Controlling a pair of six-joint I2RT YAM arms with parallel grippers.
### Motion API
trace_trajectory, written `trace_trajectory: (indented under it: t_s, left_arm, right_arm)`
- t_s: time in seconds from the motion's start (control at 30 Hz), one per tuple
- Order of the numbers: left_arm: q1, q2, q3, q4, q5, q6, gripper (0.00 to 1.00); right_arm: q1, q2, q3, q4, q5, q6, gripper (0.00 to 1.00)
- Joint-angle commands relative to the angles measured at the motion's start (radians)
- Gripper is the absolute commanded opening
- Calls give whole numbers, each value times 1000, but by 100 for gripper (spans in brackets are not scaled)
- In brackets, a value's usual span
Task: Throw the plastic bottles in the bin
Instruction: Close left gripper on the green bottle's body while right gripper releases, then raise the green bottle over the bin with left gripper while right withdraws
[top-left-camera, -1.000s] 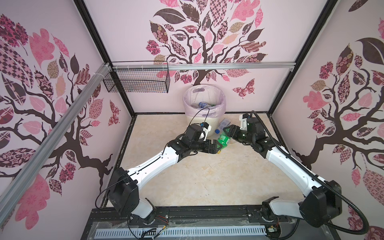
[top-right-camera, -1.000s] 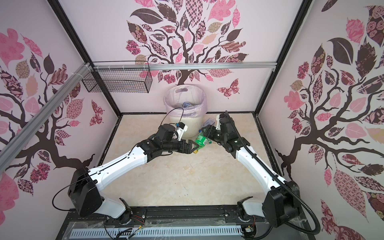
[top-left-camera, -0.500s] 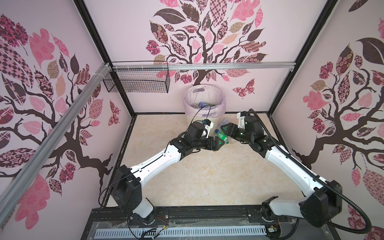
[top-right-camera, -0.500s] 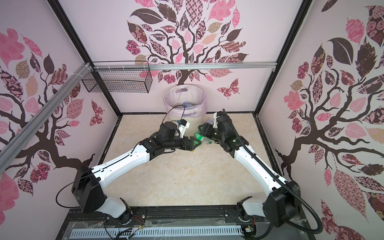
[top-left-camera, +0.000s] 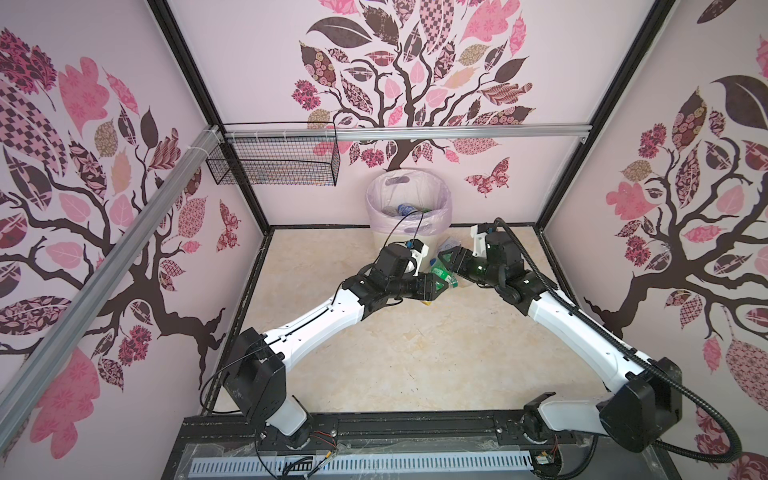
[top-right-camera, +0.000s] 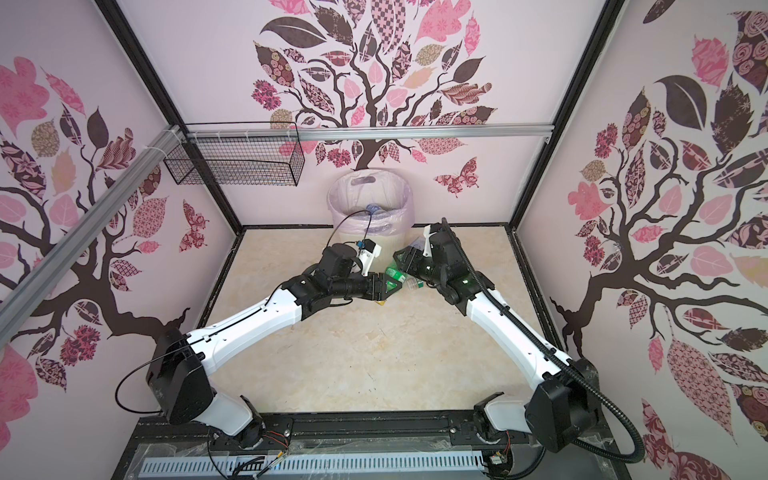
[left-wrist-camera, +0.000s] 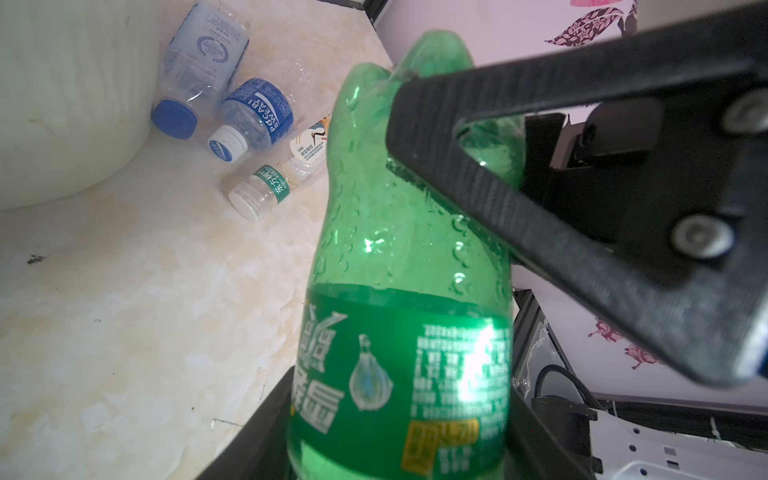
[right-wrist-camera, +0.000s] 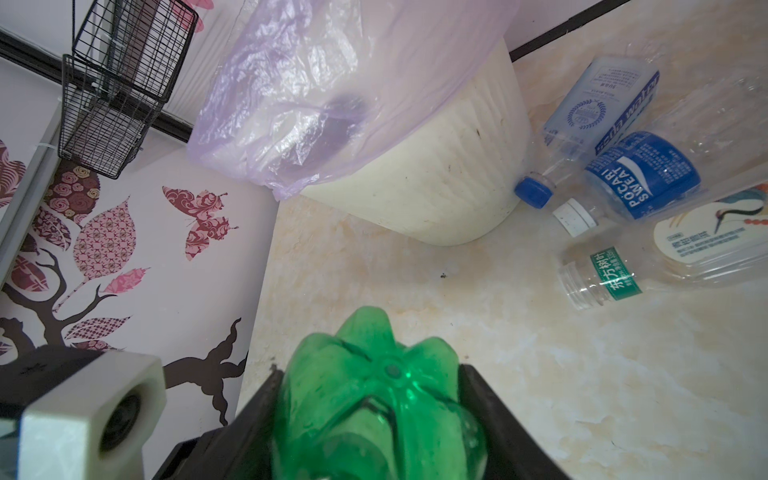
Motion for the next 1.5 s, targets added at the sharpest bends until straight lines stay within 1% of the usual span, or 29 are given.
trace_trajectory:
  t_s: [0.0,0.07,0.13,0.23,0.37,0.4,0.53,0.67,0.73,0.9,1.0,1.1,1.23,1.37,1.4,1.47]
  left_arm:
    - [7,-9,-18,4,-49,-3,47]
    - [7,-18,-27,2,-60,-3,46]
    - [7,-24,-31,-2,-62,-3,45]
    - [8,-37,-32,-18,-75,-1,44]
    - [10,-62,-10,-80,-110,36,43]
    - [11,-71,-3,-94,-121,44,42]
    - [29,-104,28,-161,-157,73,41]
    - [63,-156,53,-207,-221,109,40]
    - [84,-181,73,-219,-270,134,40]
    - [133,-212,170,-234,-383,203,41]
    - [136,-199,258,-219,-455,288,41]
    - [137,-168,372,-194,-526,379,42]
    - [137,-143,538,-112,-604,493,42]
    - [137,-147,645,24,-620,563,42]
    - [137,-148,648,55,-621,574,42]
    - [135,-134,705,97,-628,587,42]
  right_arm:
    - [19,-14,25,-7,-18,11,65]
    - [19,-19,27,-16,-14,7,71]
    - [19,-26,31,-25,-10,1,75]
    - [19,-44,42,-38,17,-13,84]
    - [19,-62,89,-82,61,-44,97]
    - [19,-59,109,-98,67,-53,99]
    - [18,-43,185,-151,76,-80,100]
    - [18,-31,243,-177,79,-107,99]
    - [19,-31,255,-174,78,-118,99]
    - [18,-25,292,-172,84,-158,100]
    - [19,-29,314,-177,102,-184,100]
    - [19,-40,328,-175,120,-207,100]
    - [18,-57,331,-172,137,-234,99]
    - [19,-64,322,-178,153,-252,100]
    - [19,-66,316,-176,155,-253,100]
    - [19,-69,298,-166,154,-252,99]
